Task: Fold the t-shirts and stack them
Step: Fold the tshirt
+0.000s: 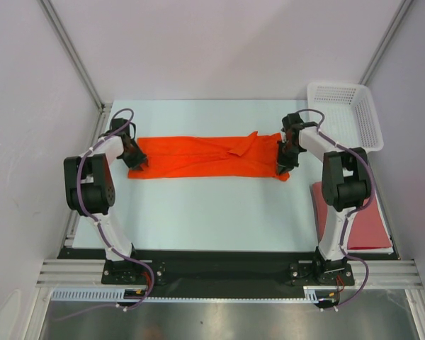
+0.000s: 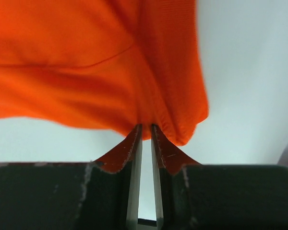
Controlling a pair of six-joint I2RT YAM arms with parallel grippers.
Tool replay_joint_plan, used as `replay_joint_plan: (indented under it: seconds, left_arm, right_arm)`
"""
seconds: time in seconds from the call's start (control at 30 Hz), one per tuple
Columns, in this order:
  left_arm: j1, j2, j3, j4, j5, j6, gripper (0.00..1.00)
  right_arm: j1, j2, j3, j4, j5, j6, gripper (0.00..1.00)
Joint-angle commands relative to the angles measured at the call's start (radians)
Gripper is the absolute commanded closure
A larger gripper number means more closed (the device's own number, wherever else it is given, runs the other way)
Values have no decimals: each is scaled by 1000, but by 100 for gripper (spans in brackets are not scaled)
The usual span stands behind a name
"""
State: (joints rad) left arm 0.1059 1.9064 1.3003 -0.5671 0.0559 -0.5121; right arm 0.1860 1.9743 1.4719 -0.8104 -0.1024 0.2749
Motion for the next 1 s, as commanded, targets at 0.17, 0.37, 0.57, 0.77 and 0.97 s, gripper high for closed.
replay_joint_plan:
  seconds: [0.17, 0.37, 0.57, 0.77, 0.97]
  left_arm:
    - [46, 36, -13, -1, -44, 55, 67]
    - [44, -36, -21, -2, -42, 70, 67]
    - [20, -161, -38, -14, -14, 49, 66]
    - [-52, -237, -36, 1, 64, -2, 62]
    - [-215, -240, -42, 45, 146, -69, 61]
  right_arm:
    - [-83, 41, -87, 22, 136, -11, 82]
    - [-89, -11, -78, -10, 170, -28, 80]
    - [-69, -94, 68, -33, 112, -11, 56]
    - [-68, -34, 159, 175, -166, 141, 38]
    - [-72, 131, 298, 348, -244, 331, 41]
